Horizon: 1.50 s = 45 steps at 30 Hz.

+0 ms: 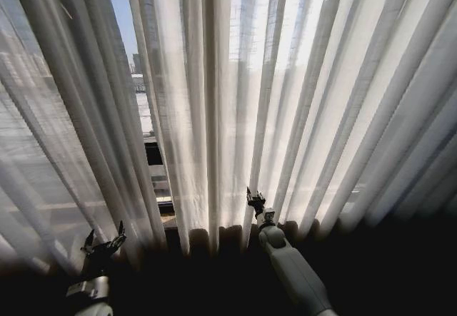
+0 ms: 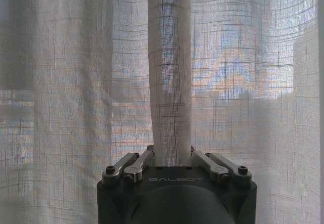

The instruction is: Open the curtains by pulling them apart, changing their state from closed to fully open.

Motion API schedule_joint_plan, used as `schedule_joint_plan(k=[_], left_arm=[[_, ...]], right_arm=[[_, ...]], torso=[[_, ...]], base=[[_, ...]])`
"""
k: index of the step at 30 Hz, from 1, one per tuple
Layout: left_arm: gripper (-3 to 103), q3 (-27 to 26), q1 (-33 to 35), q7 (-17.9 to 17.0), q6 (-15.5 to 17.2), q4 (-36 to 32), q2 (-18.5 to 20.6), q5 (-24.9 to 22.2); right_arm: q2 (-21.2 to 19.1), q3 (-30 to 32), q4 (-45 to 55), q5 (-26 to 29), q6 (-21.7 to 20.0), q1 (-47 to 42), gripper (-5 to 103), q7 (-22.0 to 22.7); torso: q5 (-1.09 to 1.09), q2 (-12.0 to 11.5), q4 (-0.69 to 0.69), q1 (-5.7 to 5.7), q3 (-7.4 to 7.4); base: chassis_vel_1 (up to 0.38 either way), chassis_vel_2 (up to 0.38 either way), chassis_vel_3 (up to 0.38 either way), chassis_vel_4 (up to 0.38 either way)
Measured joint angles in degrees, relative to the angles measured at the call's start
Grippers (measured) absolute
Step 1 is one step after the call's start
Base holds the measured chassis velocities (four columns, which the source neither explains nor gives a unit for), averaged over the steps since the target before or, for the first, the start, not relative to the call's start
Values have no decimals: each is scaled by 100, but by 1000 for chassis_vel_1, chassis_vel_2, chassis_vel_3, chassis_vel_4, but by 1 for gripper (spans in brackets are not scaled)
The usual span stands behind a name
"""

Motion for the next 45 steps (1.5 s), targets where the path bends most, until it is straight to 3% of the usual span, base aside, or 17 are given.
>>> schedule_joint_plan(k=[7, 26, 45], left_arm=[[100, 0, 0, 0, 0, 0, 0, 0], [100, -1, 0, 0, 0, 0, 0, 0], [100, 1, 0, 0, 0, 0, 0, 0]], right_arm=[[11, -5, 8, 64, 67, -42, 1, -145], [2, 62, -29, 179, 68, -103, 0, -451], [34, 128, -96, 188, 77, -94, 0, -549]], torso=[[0, 0, 0, 0, 0], [-1, 0, 1, 0, 0], [0, 1, 0, -1, 0]], base=[[0, 0, 0, 0], [-18, -10, 16, 14], [-239, -250, 247, 241]])
